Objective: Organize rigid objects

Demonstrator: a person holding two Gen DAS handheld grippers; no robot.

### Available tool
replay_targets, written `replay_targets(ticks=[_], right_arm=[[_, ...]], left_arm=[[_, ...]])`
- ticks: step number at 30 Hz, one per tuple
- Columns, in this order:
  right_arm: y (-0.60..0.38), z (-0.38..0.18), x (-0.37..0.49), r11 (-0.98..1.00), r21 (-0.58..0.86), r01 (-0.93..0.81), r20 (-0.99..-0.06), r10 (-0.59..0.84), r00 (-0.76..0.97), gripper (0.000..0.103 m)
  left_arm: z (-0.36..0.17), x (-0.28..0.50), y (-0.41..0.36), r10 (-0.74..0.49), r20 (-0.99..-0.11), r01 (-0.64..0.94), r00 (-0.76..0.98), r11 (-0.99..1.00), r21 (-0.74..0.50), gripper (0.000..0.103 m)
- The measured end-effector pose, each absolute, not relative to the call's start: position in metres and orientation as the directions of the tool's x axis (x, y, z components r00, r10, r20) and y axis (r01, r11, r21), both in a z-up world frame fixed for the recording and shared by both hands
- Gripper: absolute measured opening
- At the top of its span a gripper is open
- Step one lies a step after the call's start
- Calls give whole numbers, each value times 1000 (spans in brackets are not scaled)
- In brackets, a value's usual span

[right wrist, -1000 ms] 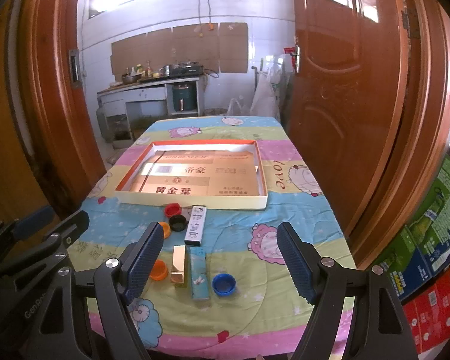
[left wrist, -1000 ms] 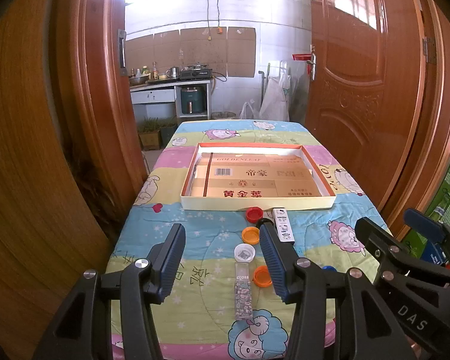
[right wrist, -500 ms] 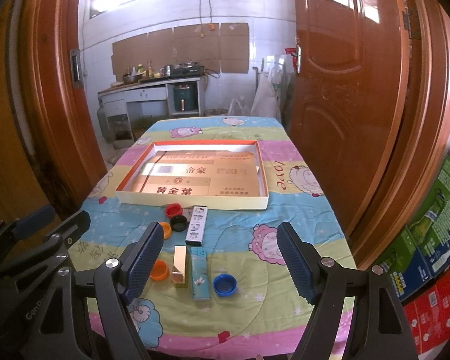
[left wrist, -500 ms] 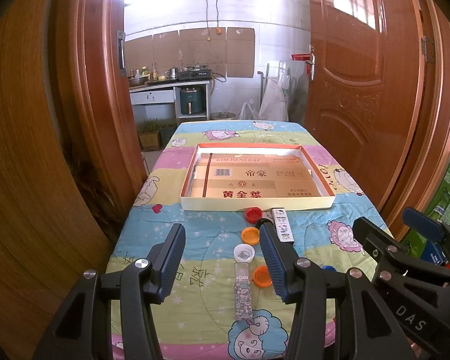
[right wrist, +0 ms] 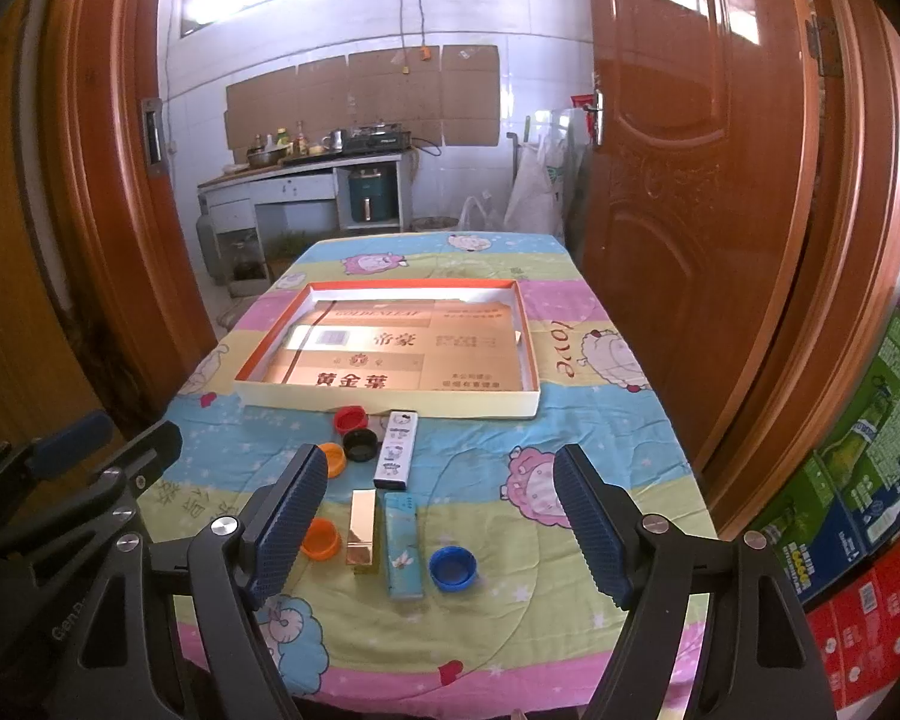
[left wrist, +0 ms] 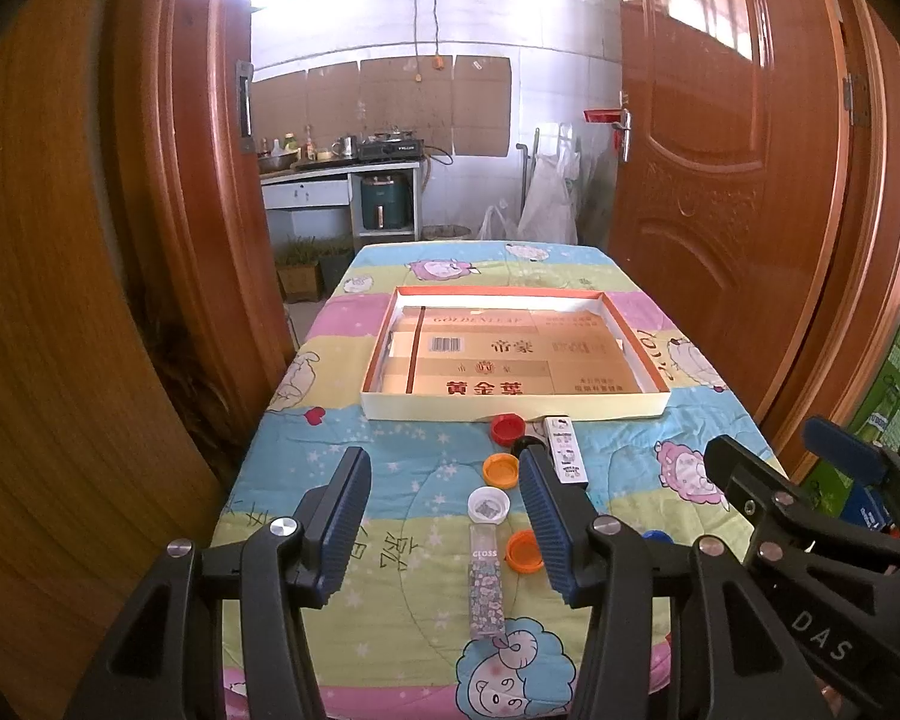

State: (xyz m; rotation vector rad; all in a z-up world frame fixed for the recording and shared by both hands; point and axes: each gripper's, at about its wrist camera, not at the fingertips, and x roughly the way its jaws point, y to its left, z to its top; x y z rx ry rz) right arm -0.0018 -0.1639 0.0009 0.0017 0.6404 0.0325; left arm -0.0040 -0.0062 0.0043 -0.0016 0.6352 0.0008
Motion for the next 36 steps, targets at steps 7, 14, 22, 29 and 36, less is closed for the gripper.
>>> replay_targets(ticks=[7, 14, 22, 29, 36], right_arm=[[-164, 0, -1, 999, 12, -30, -597, 31, 801, 79], [-164, 1, -2, 1000, 8, -26, -595, 26, 803, 79], [-178, -19, -1, 1000, 12, -7, -610, 13, 792, 79], [-186, -52, 8, 999, 37, -25, -662, 43, 748, 79], [-197, -71, 20, 998, 61, -22, -682, 58, 729, 79]], left_arm=[[4, -5, -6, 0, -594, 0, 804, 1000, 0, 52], [-1, -3, -1, 0, -599, -2, 801, 1000, -3, 52], [-26, 8, 17, -2, -635, -19, 772, 999, -27, 52], [-63, 16, 6, -52, -676, 40, 735, 999, -34, 52], [-88, 21, -8, -84, -704, 85, 705, 996, -35, 52]])
